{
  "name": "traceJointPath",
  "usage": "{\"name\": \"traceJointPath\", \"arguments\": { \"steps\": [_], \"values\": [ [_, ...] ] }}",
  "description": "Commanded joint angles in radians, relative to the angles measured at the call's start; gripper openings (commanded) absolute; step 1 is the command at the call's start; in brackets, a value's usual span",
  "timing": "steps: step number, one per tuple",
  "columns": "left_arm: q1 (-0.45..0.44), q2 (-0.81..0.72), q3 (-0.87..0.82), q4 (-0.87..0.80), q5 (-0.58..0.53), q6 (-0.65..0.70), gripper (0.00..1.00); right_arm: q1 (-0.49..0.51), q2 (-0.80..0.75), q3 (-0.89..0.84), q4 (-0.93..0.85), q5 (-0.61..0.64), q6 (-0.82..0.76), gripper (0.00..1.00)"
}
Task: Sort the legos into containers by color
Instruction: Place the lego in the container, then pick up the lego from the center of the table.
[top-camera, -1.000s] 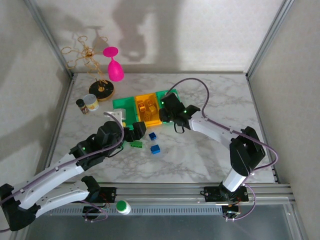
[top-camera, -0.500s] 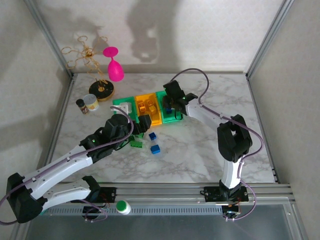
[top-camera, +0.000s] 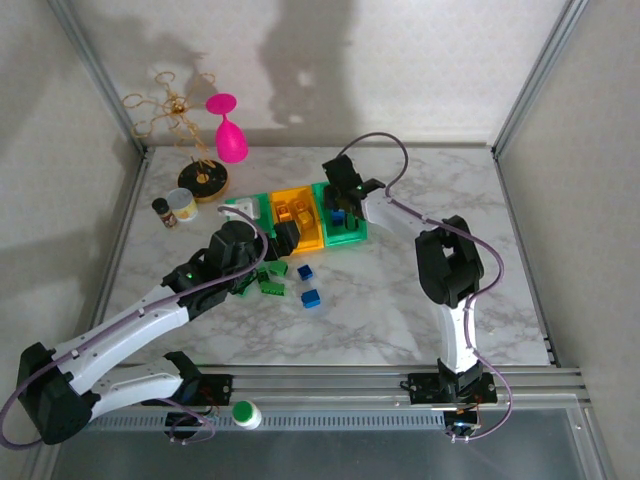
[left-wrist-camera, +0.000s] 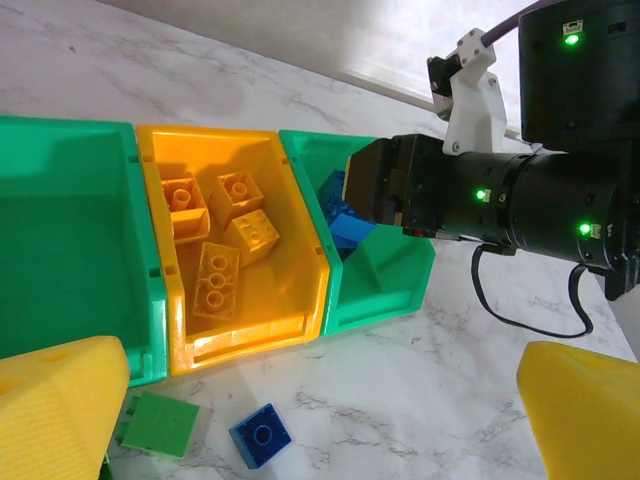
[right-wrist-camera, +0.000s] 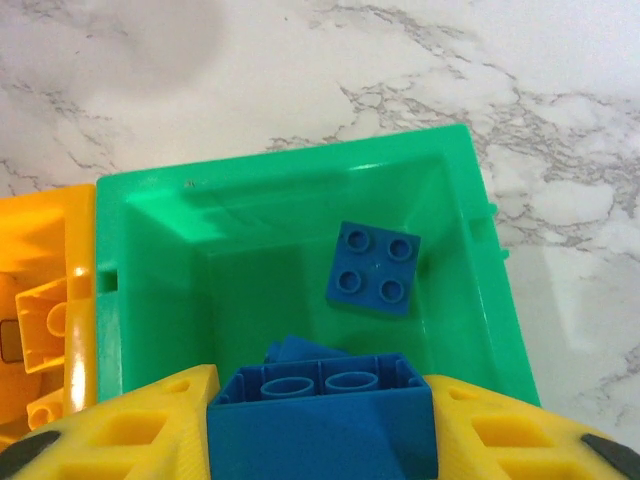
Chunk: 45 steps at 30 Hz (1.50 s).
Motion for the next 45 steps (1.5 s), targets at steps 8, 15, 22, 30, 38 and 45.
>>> {"name": "traceJointPath", "arguments": {
  "steps": [8, 15, 22, 30, 38, 45],
  "values": [
    [0.018, -0.019, -0.001, 0.022, -0.001, 0.008, 1.0, -0.012, 0.089, 0.093, -0.014, 0.003, -0.031, 0.56],
    [0.021, -0.039, -0.003, 0.016, -0.001, -0.003, 1.0, -0.012, 0.07, 0.128, -0.03, 0.009, -0.048, 0.61],
    [0.021, -0.055, 0.006, 0.02, 0.026, -0.011, 1.0, -0.012, -0.019, 0.109, -0.042, -0.016, -0.047, 0.63],
    [0.013, -0.106, -0.008, -0.02, 0.074, -0.018, 0.99, 0.028, -0.231, -0.121, -0.006, -0.039, -0.001, 0.66],
    [-0.025, -0.196, -0.059, -0.116, 0.073, -0.055, 1.0, 0.18, -0.415, -0.387, 0.002, -0.008, 0.115, 0.68],
    [-0.028, -0.287, -0.105, -0.197, 0.038, -0.074, 1.0, 0.329, -0.421, -0.507, 0.033, 0.023, 0.202, 0.69]
  ]
}}
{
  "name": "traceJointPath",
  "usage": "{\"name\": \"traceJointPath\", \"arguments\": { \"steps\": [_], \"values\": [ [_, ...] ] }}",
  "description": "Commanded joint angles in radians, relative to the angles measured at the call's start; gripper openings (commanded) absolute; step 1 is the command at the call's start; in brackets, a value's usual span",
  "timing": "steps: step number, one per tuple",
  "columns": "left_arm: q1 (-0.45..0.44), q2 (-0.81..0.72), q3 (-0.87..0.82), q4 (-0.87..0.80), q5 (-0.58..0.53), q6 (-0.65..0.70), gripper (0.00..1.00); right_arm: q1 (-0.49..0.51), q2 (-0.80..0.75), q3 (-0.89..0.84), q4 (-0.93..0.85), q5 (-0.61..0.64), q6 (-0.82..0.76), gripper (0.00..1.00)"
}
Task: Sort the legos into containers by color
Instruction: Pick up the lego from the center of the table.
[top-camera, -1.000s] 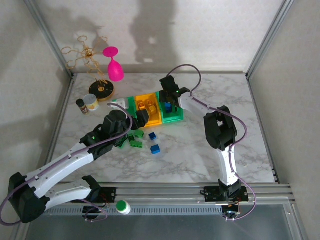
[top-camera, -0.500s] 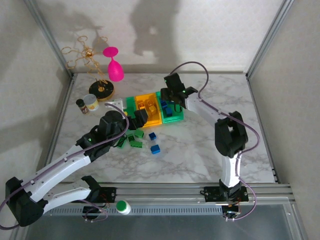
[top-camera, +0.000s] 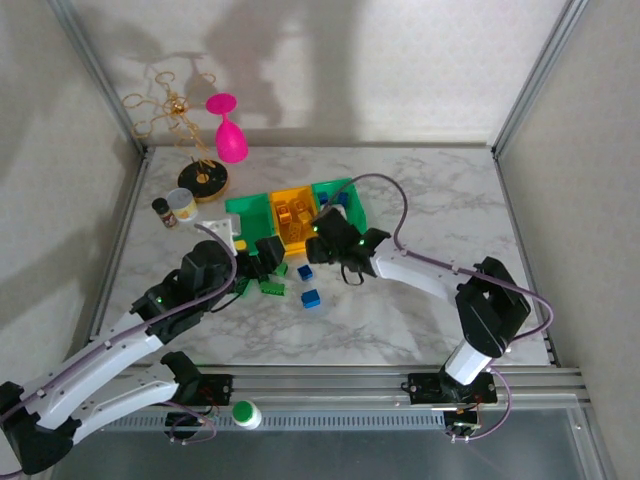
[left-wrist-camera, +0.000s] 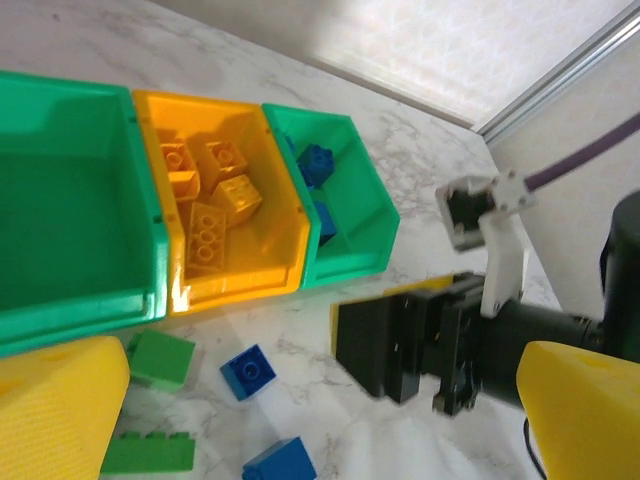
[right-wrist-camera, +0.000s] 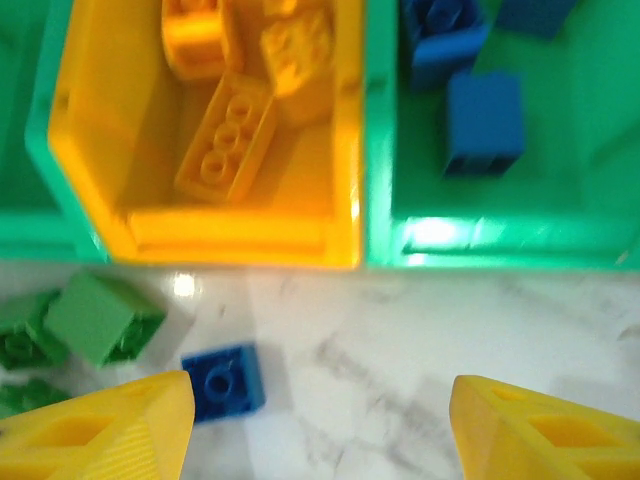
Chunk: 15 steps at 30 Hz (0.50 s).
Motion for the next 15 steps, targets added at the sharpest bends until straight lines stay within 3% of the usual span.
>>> {"name": "traceJointPath", "arguments": {
  "steps": [1, 5, 15],
  "values": [
    [-0.008, -0.037, -0.02, -0.069, -0.021, -0.02, 0.99, 0.051, 0.009, -0.016, 0.021, 0.036, 0.056, 0.69],
    [-0.008, -0.055, -0.033, -0.093, -0.03, -0.03, 1.0, 0.097, 0.078, 0.001, 0.036, 0.053, 0.033, 0.63],
    [-0.008, -0.084, -0.06, -0.096, -0.049, -0.042, 0.99, 0.103, 0.218, 0.082, 0.034, 0.038, -0.05, 0.56]
  ]
}}
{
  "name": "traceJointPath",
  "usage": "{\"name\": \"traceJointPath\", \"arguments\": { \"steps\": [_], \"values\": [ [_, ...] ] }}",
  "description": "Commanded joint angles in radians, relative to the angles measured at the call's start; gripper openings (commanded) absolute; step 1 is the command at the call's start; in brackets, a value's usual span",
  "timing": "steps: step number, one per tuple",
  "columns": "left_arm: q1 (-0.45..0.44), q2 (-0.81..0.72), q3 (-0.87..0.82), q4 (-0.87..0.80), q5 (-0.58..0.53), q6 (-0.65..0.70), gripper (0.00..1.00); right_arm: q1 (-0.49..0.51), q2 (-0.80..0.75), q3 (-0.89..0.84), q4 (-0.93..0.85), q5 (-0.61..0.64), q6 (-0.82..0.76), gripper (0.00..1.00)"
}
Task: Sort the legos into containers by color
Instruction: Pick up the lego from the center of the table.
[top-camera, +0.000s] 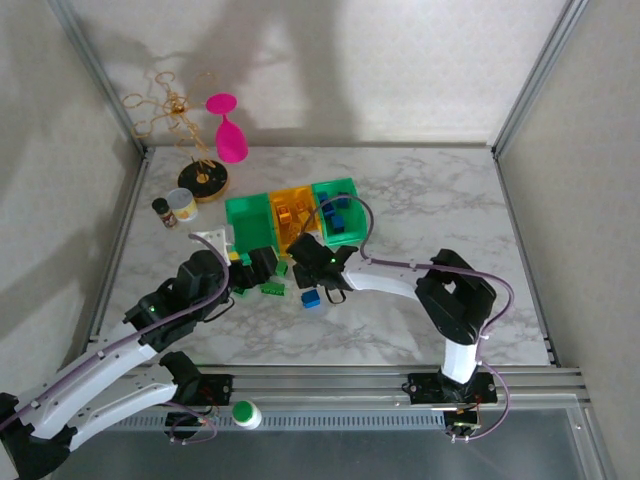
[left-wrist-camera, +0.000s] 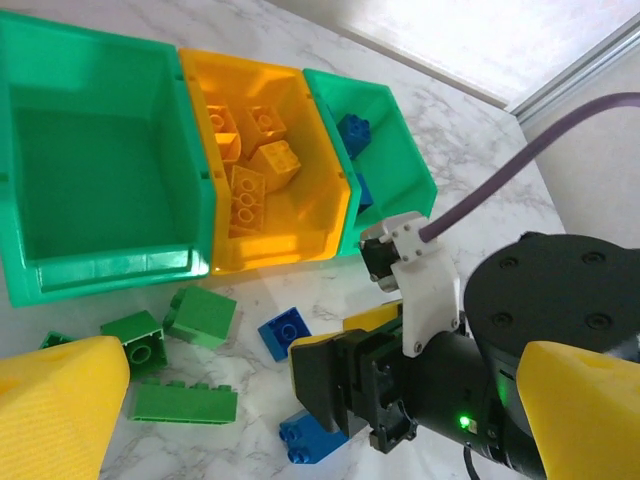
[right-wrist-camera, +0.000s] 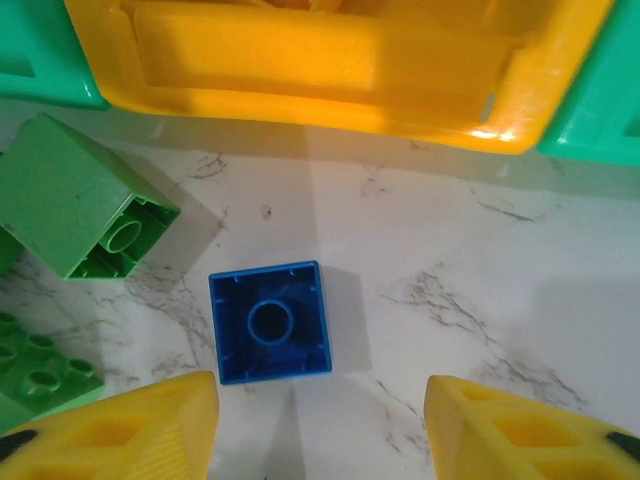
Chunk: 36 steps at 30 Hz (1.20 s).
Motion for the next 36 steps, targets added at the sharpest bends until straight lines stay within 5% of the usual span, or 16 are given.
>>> {"name": "traceJointPath", "arguments": {
  "steps": [1, 15, 36],
  "values": [
    [-0.008, -0.019, -0.014, -0.016, -0.032, -0.015, 1.0, 0.006, 0.034, 0.054, 0.004, 0.017, -0.043, 0.56],
    [-0.008, -0.021, -0.03, -0.016, -0.045, -0.017, 1.0, 0.006, 0.145, 0.123, -0.018, 0.036, -0.063, 0.47],
    [-0.008, -0.015, -0.02, -0.01, -0.048, -0.014, 1.0, 0.005, 0.103, 0.111, -0.02, 0.033, -0.051, 0.34]
  ]
}}
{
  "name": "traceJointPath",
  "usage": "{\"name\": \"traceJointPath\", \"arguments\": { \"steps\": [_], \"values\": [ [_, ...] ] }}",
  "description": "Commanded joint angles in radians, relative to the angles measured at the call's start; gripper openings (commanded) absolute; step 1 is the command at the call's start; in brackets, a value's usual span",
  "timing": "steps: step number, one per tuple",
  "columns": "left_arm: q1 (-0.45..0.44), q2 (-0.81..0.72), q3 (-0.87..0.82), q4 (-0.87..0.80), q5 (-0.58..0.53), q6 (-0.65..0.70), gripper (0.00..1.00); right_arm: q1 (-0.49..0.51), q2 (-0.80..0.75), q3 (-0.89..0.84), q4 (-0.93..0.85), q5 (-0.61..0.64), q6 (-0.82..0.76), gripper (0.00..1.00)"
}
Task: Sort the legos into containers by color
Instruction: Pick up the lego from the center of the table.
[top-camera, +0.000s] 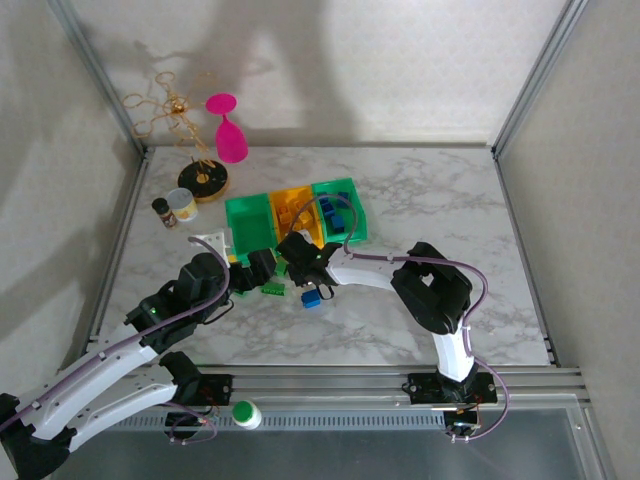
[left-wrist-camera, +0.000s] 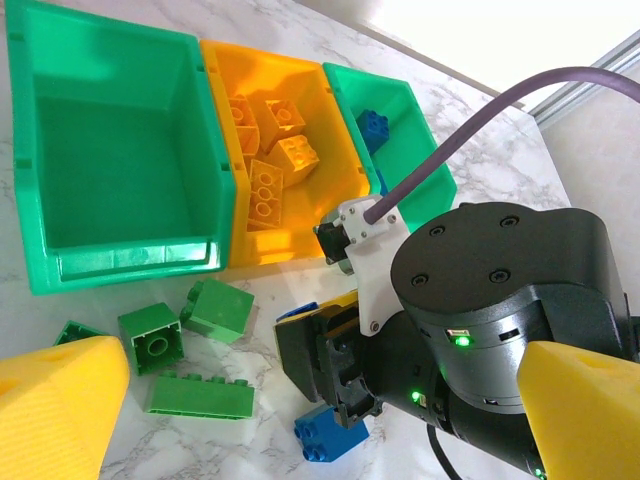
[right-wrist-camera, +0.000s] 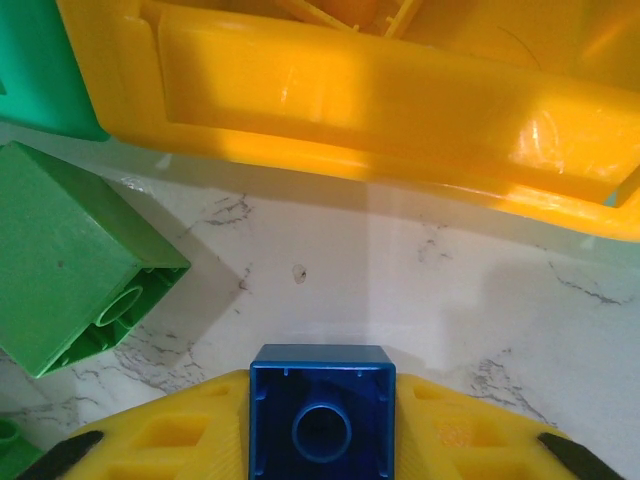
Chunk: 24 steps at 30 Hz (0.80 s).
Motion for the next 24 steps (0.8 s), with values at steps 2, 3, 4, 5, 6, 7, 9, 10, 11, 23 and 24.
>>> {"name": "traceJointPath", "arguments": {
  "steps": [2, 3, 4, 5, 6, 7, 9, 10, 11, 23, 24],
  "values": [
    [-0.008, -0.003, 0.008, -0.007, -0.031, -0.002, 1.0, 0.003, -0.053, -0.001, -0.023, 0.028, 0.013, 0.34],
    [-0.008, -0.001, 0.012, -0.005, -0.031, -0.002, 1.0, 0.002, -0.067, -0.007, -0.025, 0.027, 0.015, 0.34],
    [-0.008, 0.001, 0.015, -0.003, -0.031, 0.0, 1.0, 0.001, -0.081, -0.01, -0.027, 0.027, 0.018, 0.35],
    [-0.008, 0.004, 0.018, -0.002, -0.033, 0.001, 1.0, -0.002, -0.096, -0.016, -0.03, 0.027, 0.02, 0.35],
    [-0.008, 0.006, 0.023, -0.002, -0.035, 0.002, 1.0, -0.006, -0.112, -0.021, -0.034, 0.027, 0.023, 0.35],
    [-0.008, 0.009, 0.027, 0.001, -0.038, 0.003, 1.0, -0.009, -0.126, -0.024, -0.038, 0.027, 0.026, 0.35],
    [-0.008, 0.014, 0.036, 0.009, -0.04, 0.003, 0.99, -0.023, -0.153, -0.029, -0.048, 0.029, 0.027, 0.35],
    [-0.008, 0.017, 0.039, 0.016, -0.04, 0.003, 1.0, -0.03, -0.166, -0.029, -0.052, 0.029, 0.027, 0.35],
    [-0.008, 0.02, 0.041, 0.025, -0.039, 0.004, 1.0, -0.039, -0.18, -0.028, -0.056, 0.029, 0.028, 0.35],
    [-0.008, 0.112, 0.067, 0.125, -0.02, 0.008, 0.99, -0.211, -0.239, 0.057, -0.102, 0.012, -0.031, 0.36],
    [-0.008, 0.121, 0.07, 0.135, -0.017, 0.007, 1.0, -0.225, -0.232, 0.069, -0.099, 0.012, -0.036, 0.36]
  ]
}}
